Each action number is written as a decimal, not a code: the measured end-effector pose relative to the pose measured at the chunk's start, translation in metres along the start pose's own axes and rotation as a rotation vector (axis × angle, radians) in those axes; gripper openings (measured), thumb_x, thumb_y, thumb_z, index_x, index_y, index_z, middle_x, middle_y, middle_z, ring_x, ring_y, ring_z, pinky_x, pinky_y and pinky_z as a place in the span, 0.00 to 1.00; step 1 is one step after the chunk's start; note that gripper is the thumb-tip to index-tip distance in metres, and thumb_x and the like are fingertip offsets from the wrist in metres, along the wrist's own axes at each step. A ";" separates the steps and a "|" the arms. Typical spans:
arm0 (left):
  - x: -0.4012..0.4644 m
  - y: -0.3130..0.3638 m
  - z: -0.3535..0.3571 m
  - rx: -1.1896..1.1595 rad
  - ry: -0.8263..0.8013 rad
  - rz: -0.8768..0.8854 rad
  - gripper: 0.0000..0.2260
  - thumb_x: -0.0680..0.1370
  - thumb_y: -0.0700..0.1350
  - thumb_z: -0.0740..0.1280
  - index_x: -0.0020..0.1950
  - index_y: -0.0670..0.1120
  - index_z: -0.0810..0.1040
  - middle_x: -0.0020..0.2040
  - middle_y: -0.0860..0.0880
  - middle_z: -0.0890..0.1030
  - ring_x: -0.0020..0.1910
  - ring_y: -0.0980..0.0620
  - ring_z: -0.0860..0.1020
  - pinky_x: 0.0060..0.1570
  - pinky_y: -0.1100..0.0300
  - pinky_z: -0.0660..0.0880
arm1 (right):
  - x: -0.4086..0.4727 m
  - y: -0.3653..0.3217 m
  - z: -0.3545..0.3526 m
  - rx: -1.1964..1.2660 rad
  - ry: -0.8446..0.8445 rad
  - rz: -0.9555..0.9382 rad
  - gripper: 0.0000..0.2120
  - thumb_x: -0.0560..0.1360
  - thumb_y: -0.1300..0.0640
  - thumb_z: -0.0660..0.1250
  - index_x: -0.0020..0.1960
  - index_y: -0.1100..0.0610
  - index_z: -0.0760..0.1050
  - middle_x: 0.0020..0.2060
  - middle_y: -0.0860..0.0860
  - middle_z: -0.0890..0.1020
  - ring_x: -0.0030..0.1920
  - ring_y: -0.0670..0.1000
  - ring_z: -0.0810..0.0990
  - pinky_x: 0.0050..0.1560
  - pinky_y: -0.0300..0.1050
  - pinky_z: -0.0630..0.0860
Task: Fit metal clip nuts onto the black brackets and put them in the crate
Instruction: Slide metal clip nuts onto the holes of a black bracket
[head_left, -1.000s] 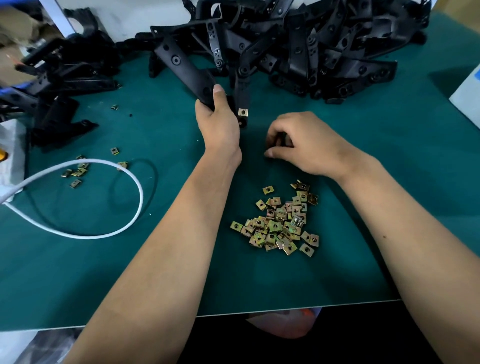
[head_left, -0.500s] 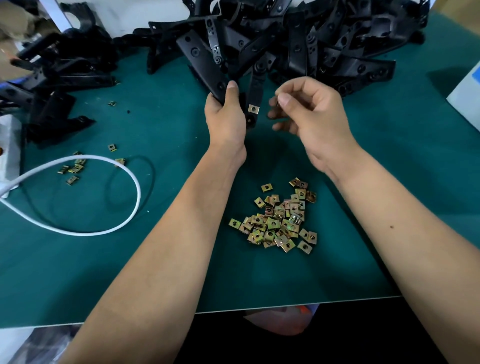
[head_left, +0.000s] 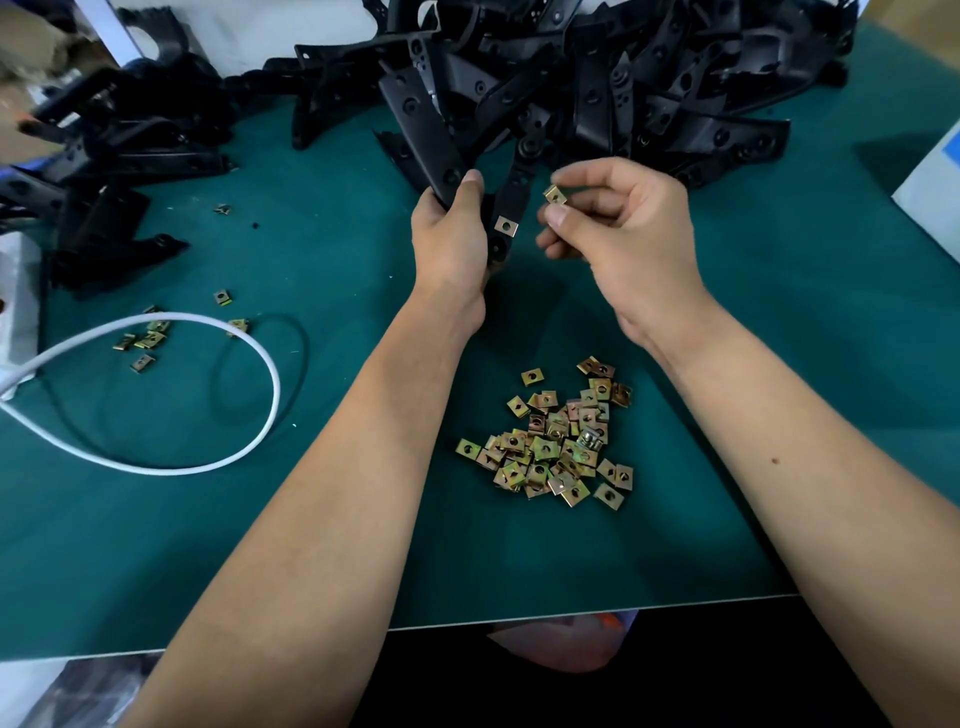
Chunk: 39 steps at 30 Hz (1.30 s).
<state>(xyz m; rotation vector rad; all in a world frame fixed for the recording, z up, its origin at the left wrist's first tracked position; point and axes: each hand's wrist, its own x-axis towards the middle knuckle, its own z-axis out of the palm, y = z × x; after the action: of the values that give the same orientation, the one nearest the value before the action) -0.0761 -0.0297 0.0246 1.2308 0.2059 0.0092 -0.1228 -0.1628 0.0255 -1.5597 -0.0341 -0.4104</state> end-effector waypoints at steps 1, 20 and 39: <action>-0.001 0.000 0.000 0.015 0.001 0.002 0.05 0.84 0.47 0.65 0.49 0.48 0.76 0.38 0.52 0.80 0.32 0.55 0.77 0.31 0.61 0.73 | 0.000 -0.001 0.000 0.008 0.016 0.001 0.09 0.75 0.68 0.73 0.54 0.63 0.80 0.40 0.57 0.86 0.39 0.55 0.87 0.40 0.42 0.81; -0.002 -0.004 0.003 0.116 -0.042 0.042 0.08 0.84 0.48 0.64 0.56 0.44 0.76 0.50 0.44 0.82 0.46 0.47 0.80 0.46 0.51 0.76 | -0.005 -0.002 0.006 0.183 0.055 0.183 0.06 0.82 0.62 0.67 0.49 0.64 0.81 0.35 0.54 0.85 0.34 0.50 0.83 0.34 0.39 0.77; 0.001 -0.006 0.004 0.194 -0.064 0.037 0.10 0.84 0.49 0.64 0.58 0.44 0.76 0.51 0.43 0.84 0.42 0.51 0.80 0.42 0.54 0.77 | -0.005 -0.002 0.007 0.209 0.115 0.254 0.06 0.82 0.62 0.68 0.48 0.62 0.81 0.34 0.52 0.84 0.33 0.48 0.81 0.33 0.38 0.76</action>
<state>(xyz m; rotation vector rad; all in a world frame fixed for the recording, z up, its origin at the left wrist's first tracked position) -0.0749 -0.0349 0.0202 1.4261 0.1302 -0.0190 -0.1263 -0.1548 0.0261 -1.3124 0.2026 -0.2847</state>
